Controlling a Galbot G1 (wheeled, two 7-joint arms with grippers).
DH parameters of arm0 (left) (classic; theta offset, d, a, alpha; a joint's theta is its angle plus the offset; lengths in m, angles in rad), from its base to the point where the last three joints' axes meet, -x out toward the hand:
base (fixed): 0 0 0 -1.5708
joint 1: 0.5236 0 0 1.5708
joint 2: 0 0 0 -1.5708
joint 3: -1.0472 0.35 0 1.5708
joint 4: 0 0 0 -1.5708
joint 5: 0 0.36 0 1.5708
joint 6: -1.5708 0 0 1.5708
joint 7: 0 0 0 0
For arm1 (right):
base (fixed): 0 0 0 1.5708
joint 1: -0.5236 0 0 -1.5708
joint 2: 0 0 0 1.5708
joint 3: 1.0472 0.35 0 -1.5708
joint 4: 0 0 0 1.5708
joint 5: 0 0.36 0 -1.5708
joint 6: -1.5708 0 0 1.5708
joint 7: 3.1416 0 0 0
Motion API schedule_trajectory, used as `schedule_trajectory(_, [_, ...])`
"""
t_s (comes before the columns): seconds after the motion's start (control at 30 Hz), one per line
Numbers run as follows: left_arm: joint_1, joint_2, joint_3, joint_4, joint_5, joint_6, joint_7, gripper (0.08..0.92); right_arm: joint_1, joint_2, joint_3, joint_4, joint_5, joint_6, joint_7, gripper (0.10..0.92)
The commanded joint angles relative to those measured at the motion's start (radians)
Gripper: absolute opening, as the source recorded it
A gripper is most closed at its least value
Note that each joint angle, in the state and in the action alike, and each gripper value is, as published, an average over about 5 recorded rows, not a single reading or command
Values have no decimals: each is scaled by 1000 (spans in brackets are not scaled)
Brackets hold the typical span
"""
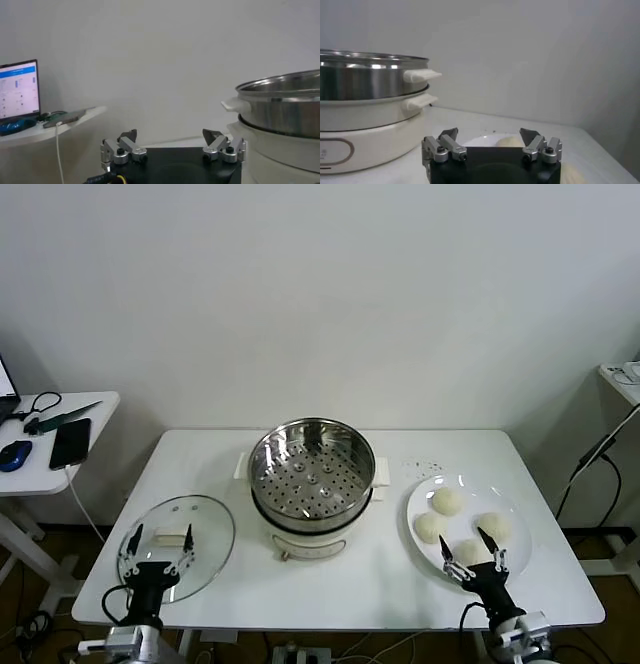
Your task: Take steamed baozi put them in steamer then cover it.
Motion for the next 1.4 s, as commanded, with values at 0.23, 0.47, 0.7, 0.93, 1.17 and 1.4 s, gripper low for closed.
schedule_trajectory(0.23, [13,15,20,-8,2,14,-24,823,404,-551,-137,-220,-113,-258,-493,823])
schedule_trajectory(0.47, [18,20,20,-8,-2,13,-31,823,799,-667,-461,-441,-338,-188,-805,823])
schedule_trajectory(0.7, [22,25,13,2,-5,15,-41,823,1231,-689,-952,-559,-422,-140,-913,823])
schedule_trajectory(0.93, [19,25,9,11,-8,20,-45,823,1561,-588,-1361,-716,-353,-147,-929,823])
schedule_trajectory(1.17, [12,23,3,29,-17,37,-72,823,1643,-446,-1509,-822,-350,-154,-924,823])
schedule_trajectory(1.4, [13,28,-4,32,-18,39,-74,823,1609,-348,-1512,-896,-373,-156,-909,823])
